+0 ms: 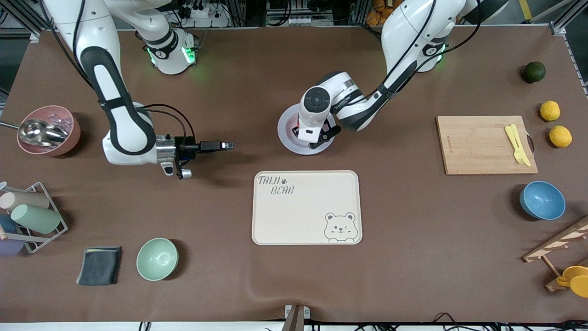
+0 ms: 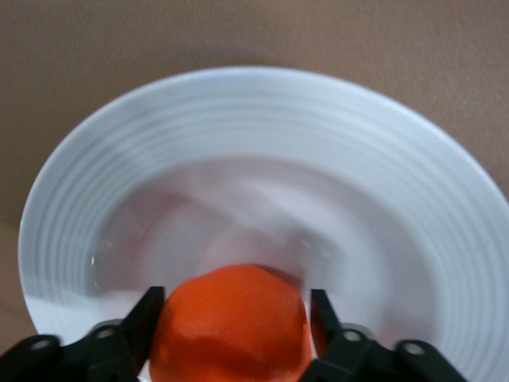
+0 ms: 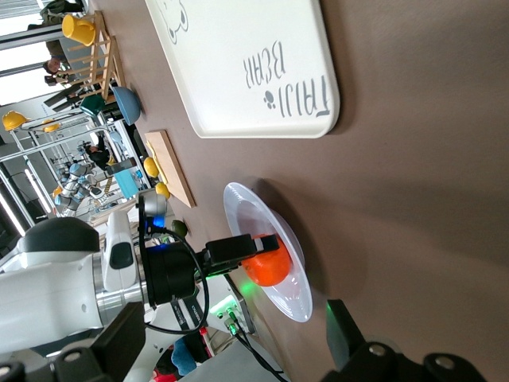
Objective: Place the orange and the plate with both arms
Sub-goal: 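Carry the orange with the left gripper onto the white plate, then release the orange on the plate and withdraw the left gripper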
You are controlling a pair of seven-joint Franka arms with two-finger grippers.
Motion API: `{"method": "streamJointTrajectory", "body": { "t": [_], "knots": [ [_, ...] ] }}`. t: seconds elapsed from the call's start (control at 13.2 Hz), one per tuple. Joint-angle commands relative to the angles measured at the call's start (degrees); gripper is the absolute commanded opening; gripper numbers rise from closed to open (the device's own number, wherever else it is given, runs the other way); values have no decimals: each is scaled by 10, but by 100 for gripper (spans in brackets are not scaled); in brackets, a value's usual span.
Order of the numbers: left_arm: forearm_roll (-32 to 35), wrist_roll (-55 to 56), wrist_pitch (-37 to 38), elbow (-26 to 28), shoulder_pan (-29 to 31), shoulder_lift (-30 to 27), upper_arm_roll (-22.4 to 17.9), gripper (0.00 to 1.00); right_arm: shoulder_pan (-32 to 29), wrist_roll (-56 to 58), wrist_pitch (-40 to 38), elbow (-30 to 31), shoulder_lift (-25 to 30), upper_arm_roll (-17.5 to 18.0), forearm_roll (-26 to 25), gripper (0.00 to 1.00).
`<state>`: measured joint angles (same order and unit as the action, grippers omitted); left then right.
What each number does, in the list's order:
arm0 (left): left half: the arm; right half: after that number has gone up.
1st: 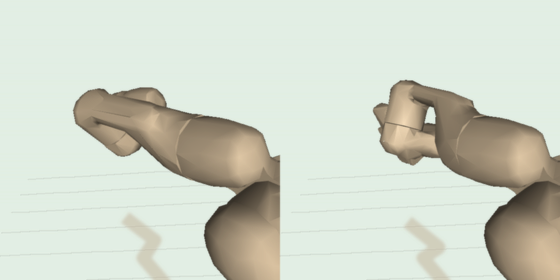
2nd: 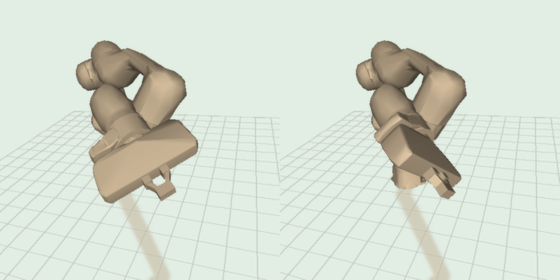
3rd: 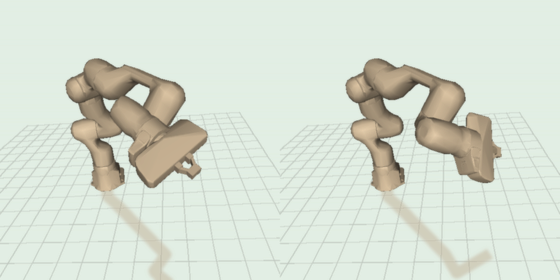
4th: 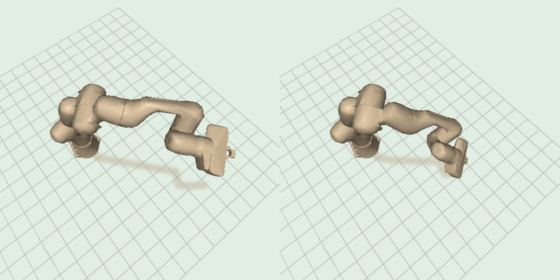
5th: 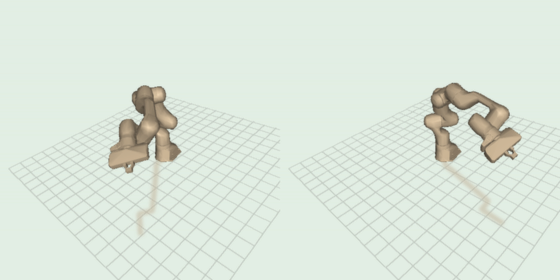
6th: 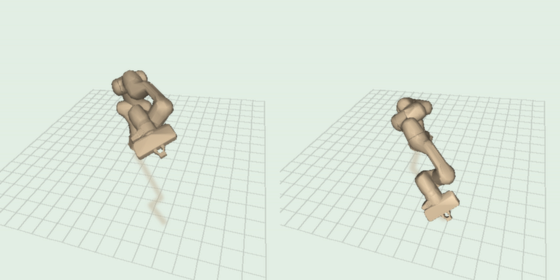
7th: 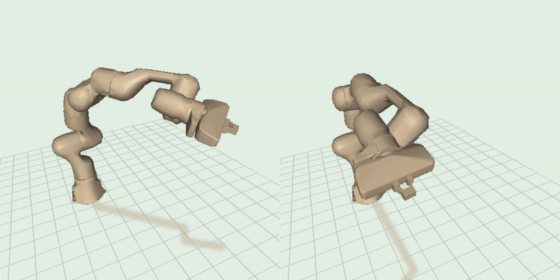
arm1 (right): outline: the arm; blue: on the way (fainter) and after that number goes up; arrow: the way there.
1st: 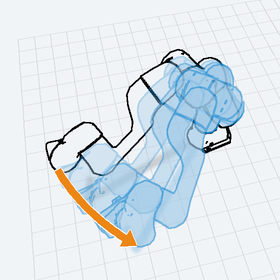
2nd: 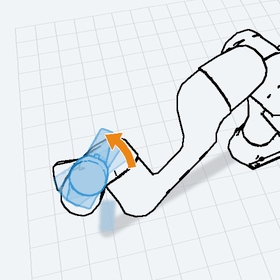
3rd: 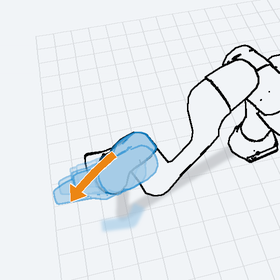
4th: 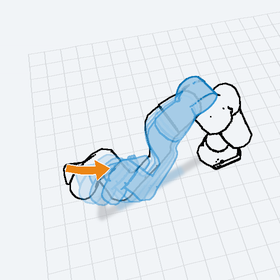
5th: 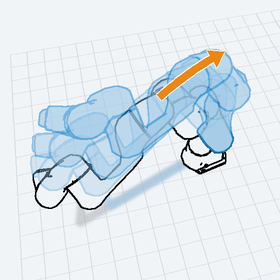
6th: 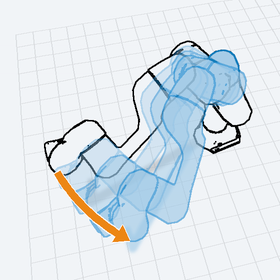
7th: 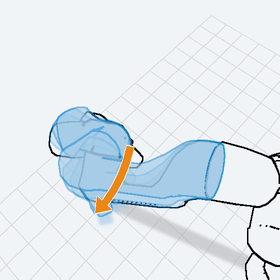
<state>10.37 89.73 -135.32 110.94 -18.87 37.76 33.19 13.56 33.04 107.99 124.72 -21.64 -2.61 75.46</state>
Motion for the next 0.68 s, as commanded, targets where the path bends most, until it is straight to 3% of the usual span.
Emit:
{"method": "streamJointTrajectory", "body": {
  "t": [0.0, 0.3, 0.6],
  "knots": [
    [50, 16, 1, -17, -1, -5, -10, 100, 17, 19, 12, 11, 4, -3, 28, 100],
    [56, 14, 41, -38, 39, -89, -10, 100, 52, 20, 40, 12, 4, -3, 57, 100],
    [57, -22, 123, -125, 98, -136, -10, 100, 98, 48, 83, 13, -8, -3, 107, 100]
  ]
}}
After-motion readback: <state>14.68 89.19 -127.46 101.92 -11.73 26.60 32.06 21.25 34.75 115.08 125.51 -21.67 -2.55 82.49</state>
